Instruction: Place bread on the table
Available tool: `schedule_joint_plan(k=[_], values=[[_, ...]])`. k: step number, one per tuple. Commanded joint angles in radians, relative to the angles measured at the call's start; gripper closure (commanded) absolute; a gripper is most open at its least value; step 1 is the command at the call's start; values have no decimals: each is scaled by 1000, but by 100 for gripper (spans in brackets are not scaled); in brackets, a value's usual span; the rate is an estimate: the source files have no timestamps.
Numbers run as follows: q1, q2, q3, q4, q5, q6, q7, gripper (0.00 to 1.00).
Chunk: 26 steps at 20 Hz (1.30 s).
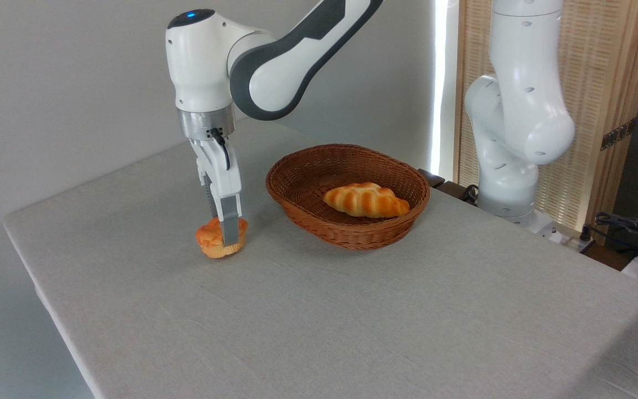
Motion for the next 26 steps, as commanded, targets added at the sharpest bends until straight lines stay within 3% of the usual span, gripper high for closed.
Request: schedule_joint_plan(k=[1,9,12,17,23,26], values=[[-1,-14,6,1,7,-10,-22,0],[5,-83,15,2,13,-84,-95,0],[4,-119,87,54,17,-131,-92,0],[4,-125,165,189,19,-346,-85,0],[5,-126,280,255,19,-381,-79,0],[7,-126,306,255,17,-392,-59,0]])
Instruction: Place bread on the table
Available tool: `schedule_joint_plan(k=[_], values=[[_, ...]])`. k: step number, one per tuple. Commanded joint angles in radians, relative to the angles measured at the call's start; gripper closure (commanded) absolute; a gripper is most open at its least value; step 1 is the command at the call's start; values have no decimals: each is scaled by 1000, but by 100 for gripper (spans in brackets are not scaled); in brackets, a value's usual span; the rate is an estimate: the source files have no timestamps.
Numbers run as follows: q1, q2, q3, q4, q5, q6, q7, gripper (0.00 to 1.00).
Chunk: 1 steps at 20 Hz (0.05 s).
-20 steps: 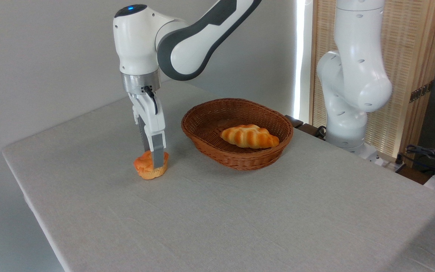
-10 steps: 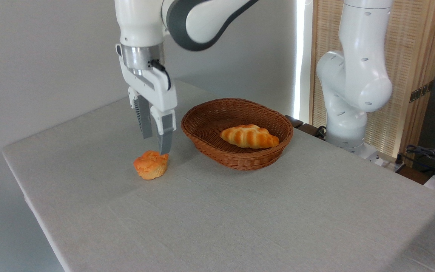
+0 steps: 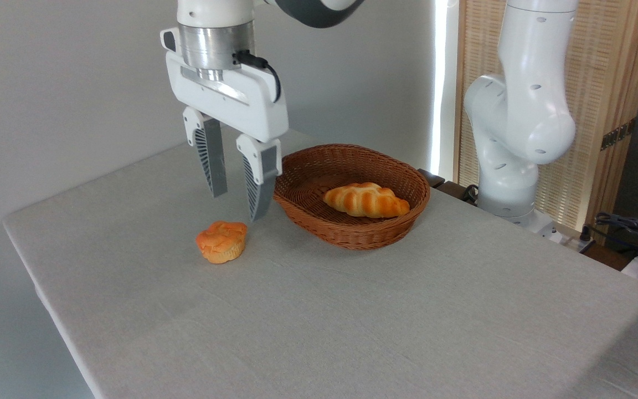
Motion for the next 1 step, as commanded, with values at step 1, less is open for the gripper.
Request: schedule_joint_plan(k=[1], values=[[-10,7,47,18,13,-30,13,0]])
